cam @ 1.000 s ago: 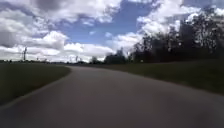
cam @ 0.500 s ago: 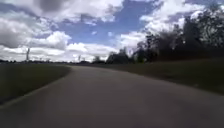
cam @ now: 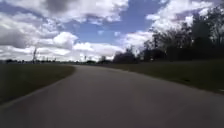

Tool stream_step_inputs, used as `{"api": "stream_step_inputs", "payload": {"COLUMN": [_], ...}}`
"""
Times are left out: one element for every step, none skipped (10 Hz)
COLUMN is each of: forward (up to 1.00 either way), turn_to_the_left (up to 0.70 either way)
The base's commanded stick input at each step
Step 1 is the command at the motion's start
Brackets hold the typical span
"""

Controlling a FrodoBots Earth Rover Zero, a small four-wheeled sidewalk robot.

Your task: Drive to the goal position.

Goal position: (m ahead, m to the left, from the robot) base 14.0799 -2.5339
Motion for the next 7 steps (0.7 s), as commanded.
{"api": "stream_step_inputs", "payload": {"forward": [1.00,1.00,1.00,1.00,1.00,1.00,1.00], "turn_to_the_left": [0.13,0.10,0.03,0.00,0.00,0.00,0.00]}}
